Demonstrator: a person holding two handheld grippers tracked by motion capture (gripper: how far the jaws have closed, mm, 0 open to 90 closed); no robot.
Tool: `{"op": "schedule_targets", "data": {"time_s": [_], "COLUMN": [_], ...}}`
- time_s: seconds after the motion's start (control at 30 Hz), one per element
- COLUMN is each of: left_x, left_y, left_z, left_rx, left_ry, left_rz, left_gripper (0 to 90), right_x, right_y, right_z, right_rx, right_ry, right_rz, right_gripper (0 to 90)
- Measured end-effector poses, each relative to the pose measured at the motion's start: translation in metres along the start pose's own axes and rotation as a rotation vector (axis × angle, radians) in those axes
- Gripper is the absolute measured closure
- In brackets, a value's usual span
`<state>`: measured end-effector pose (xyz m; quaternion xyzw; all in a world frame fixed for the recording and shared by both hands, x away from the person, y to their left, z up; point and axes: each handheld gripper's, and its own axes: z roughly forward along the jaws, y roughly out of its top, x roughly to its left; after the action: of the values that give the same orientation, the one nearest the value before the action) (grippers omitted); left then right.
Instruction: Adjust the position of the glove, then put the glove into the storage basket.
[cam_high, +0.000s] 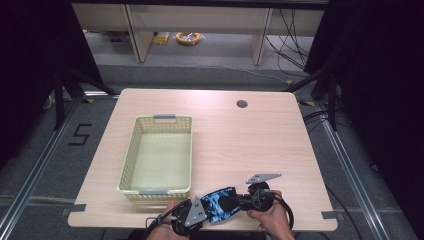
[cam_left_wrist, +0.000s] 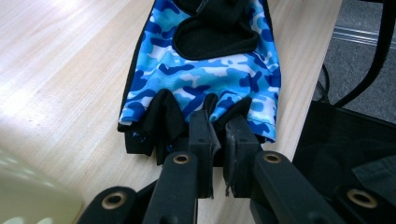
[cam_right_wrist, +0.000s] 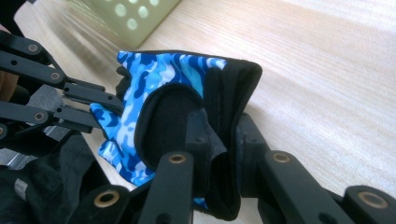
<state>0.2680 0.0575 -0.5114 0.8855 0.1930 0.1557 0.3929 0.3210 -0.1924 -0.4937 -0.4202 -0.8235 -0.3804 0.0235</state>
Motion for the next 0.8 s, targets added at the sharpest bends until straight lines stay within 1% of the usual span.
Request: {"op": "schedule_targets", "data": {"time_s": [0.03, 0.07, 0.1, 0.13, 0.17, 0.2, 0.23, 0.27, 0.3, 0.33, 0.37, 0.4, 0.43, 0.47, 0.5, 0.53, 0.57, 0.6, 0.63, 0.67, 0.7, 0.73, 0.77, 0.8], "left_x": [0.000, 0.001, 0.001, 0.001, 0.002, 0.001, 0.002, 0.001, 0.001, 0.001, 0.002, 0.002, 0.003, 0.002, 0.001, 0.001, 0.000, 0.001, 0.002, 0.002, 0.002, 0.003, 0.001, 0.001], "left_y": [0.000, 0.002, 0.002, 0.003, 0.003, 0.004, 0.005, 0.005, 0.006, 0.007, 0.007, 0.008, 0.008, 0.007, 0.007, 0.008, 0.008, 0.009, 0.009, 0.009, 0.010, 0.010, 0.010, 0.011], "left_z": [0.000, -0.002, -0.002, -0.002, -0.002, -0.002, -0.003, -0.003, -0.004, -0.005, -0.006, -0.008, -0.007, -0.007, -0.008, -0.010, -0.011, -0.012, -0.013, -0.015, -0.017, -0.019, -0.019, -0.022], "left_rx": [-0.008, 0.008, -0.004, -0.002, 0.003, -0.009, -0.010, -0.008, -0.017, -0.020, -0.027, -0.015, -0.014, -0.031, -0.034, -0.012, -0.021, -0.026, -0.028, -0.027, -0.034, -0.034, -0.055, -0.049], "left_ry": [-0.001, -0.002, -0.001, -0.004, -0.004, -0.006, -0.007, -0.001, -0.009, -0.005, -0.008, -0.007, -0.009, -0.013, -0.009, -0.005, -0.013, -0.005, -0.005, -0.003, -0.001, -0.001, -0.002, 0.000], "left_rz": [0.000, 0.004, 0.000, 0.000, 0.005, 0.000, 0.020, 0.010, 0.014, 0.004, 0.027, 0.004, 0.009, 0.002, 0.012, 0.017, 0.015, 0.015, 0.019, 0.013, 0.013, 0.020, 0.005, 0.013], "left_gripper": [82.3, 82.3, 82.3, 82.3, 82.3, 82.3, 82.3, 82.3, 82.3, 82.3, 82.3, 82.3, 82.3, 82.3, 82.3, 82.3, 82.3, 82.3, 82.3, 82.3, 82.3, 82.3, 82.3, 82.3], "right_x": [0.001, 0.001, 0.001, 0.001, 0.001, 0.001, 0.001, 0.001, 0.001, 0.002, 0.003, 0.003, 0.004, 0.005, 0.005, 0.006, 0.006, 0.007, 0.008, 0.011, 0.009, 0.014, 0.012, 0.015], "right_y": [0.000, 0.001, 0.001, 0.000, 0.000, -0.001, -0.001, -0.001, -0.001, -0.001, 0.000, 0.000, 0.000, 0.000, 0.000, 0.000, 0.000, 0.001, 0.001, 0.002, 0.003, 0.004, 0.005, 0.006], "right_z": [0.000, 0.000, 0.000, 0.000, -0.001, -0.001, -0.002, -0.003, -0.004, -0.005, -0.007, -0.006, -0.007, -0.008, -0.008, -0.009, -0.009, -0.010, -0.011, -0.012, -0.012, -0.015, -0.015, -0.018], "right_rx": [-0.005, -0.008, -0.009, -0.013, -0.010, -0.014, -0.017, -0.023, -0.028, -0.032, -0.036, -0.041, -0.043, -0.046, -0.048, -0.045, -0.050, -0.047, -0.049, -0.052, -0.068, -0.050, -0.069, -0.069], "right_ry": [-0.002, -0.005, -0.006, 0.008, -0.003, 0.002, 0.000, -0.002, 0.015, 0.009, 0.000, 0.027, 0.022, -0.002, 0.014, -0.004, 0.019, 0.000, 0.004, 0.010, 0.022, 0.017, 0.024, 0.010], "right_rz": [0.001, -0.004, -0.005, -0.006, -0.002, -0.003, -0.002, -0.009, -0.013, -0.005, -0.012, -0.011, -0.012, -0.007, -0.019, -0.018, -0.021, -0.024, -0.019, -0.002, -0.031, 0.003, -0.042, -0.039], "right_gripper": [80.1, 80.1, 80.1, 80.2, 80.2, 80.3, 80.4, 80.4, 80.4, 80.5, 80.5, 80.5, 80.5, 80.4, 80.4, 80.5, 80.5, 80.4, 80.4, 80.5, 80.5, 80.5, 80.5, 80.5]}}
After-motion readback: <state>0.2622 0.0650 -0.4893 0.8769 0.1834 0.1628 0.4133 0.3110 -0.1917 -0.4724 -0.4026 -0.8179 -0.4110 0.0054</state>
